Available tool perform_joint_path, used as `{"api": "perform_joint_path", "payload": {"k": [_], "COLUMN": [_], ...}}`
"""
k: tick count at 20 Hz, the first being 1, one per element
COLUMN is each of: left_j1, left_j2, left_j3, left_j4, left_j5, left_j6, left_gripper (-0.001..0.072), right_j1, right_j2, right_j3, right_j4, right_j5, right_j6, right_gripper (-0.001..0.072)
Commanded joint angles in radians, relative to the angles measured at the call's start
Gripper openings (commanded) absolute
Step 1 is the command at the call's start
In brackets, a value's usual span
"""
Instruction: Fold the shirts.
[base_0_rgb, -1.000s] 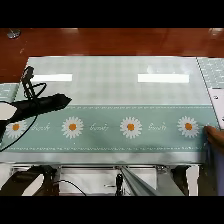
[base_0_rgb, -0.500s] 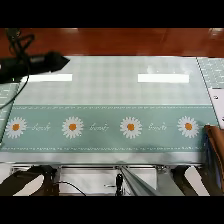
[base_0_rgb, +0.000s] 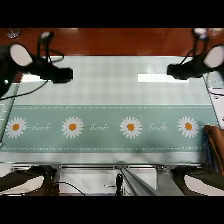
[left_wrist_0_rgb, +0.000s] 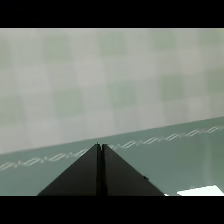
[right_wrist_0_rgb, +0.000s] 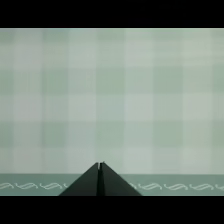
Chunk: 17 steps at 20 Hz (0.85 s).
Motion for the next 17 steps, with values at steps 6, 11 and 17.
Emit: {"api": "perform_joint_path", "payload": {"k": [6, 11, 17], "left_j1": [0.023, 0.022, 0.023], "left_j2": [-0.011, -0.011, -0.011], "left_j3": [-0.065, -0.065, -0.065], "left_j4": [0.095, 0.095, 0.095], "left_j5": [-0.027, -0.027, -0.027], "left_j6": [-0.071, -0.071, -0.071], "left_gripper": [0.0023, 0.0023, 0.0023], "right_j1": [0.066, 0.066, 0.066], "right_j2": [-0.093, -0.093, -0.093], "right_j3": [-0.036, -0.036, -0.036], "right_j4": [-0.062, -0.062, -0.062], "right_j5": [0.002, 0.000, 0.000], "right_j6": [0.085, 0.085, 0.085], "right_gripper": [0.0022, 0.0022, 0.0022]}}
